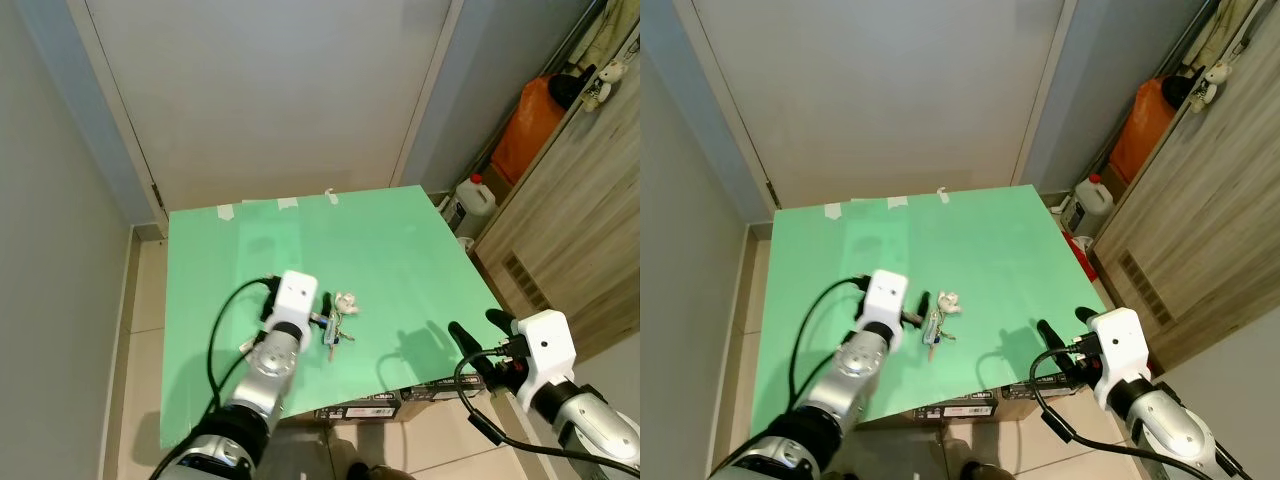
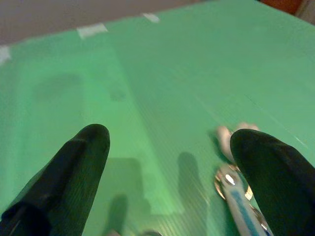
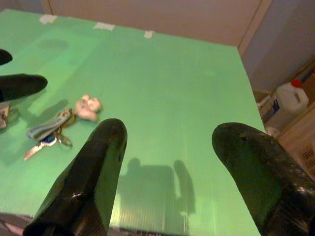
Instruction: Hang keys on a hook
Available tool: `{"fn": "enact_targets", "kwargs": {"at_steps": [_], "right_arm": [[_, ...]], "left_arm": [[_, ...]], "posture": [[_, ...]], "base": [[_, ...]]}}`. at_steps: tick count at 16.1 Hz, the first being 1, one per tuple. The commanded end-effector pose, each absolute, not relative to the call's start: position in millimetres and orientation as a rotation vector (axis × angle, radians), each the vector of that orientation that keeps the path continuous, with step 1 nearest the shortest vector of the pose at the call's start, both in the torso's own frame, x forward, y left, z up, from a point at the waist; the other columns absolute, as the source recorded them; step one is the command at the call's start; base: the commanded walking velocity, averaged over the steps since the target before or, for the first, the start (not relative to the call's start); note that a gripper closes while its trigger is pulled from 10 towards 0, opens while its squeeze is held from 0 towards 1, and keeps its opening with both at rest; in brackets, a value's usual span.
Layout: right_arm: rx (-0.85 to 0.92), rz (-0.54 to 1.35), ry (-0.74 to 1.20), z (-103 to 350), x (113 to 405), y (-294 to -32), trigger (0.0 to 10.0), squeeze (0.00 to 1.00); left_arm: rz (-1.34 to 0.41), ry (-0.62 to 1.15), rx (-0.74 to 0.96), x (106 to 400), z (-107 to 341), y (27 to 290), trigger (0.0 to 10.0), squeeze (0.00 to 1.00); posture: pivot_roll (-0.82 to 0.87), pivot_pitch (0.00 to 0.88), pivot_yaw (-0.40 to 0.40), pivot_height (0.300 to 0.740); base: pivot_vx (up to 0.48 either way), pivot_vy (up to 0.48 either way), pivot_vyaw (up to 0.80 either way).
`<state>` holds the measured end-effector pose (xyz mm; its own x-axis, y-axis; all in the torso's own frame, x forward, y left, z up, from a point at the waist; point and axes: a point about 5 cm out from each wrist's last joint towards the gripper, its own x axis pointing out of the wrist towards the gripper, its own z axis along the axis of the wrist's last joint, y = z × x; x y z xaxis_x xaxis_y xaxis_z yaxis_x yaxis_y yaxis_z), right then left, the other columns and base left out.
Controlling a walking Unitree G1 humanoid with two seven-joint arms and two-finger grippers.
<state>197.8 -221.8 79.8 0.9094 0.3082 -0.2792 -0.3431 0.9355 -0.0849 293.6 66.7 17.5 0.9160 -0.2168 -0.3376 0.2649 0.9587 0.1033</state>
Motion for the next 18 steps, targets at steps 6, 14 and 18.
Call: {"fn": "enact_targets", "kwargs": {"at_steps": [6, 14, 18], "right_arm": [[-0.115, 0.311, 0.301, 84.7, 187.3, -225.7, 10.0, 0.00], [-0.113, 0.312, 0.342, 82.9, 179.4, -224.8, 10.0, 0.00], [-0.118, 0.302, 0.352, 83.1, 176.7, -227.1, 10.0, 0.00]], "left_arm": [[-0.220, 0.434, 0.222, 275.4, -6.6, 67.4, 10.0, 0.00], [-0.208, 0.467, 0.254, 271.8, -13.8, 73.7, 10.0, 0.00], [-0.222, 0.475, 0.282, 274.2, -13.6, 76.9, 10.0, 0.00]], "posture": [[-0.28, 0.132, -0.076, 0.740], [-0.29, 0.148, -0.081, 0.740], [-0.29, 0.157, -0.083, 0.740]], "base": [[0.000, 0.000, 0.00], [0.000, 0.000, 0.00], [0.000, 0.000, 0.00]]}}
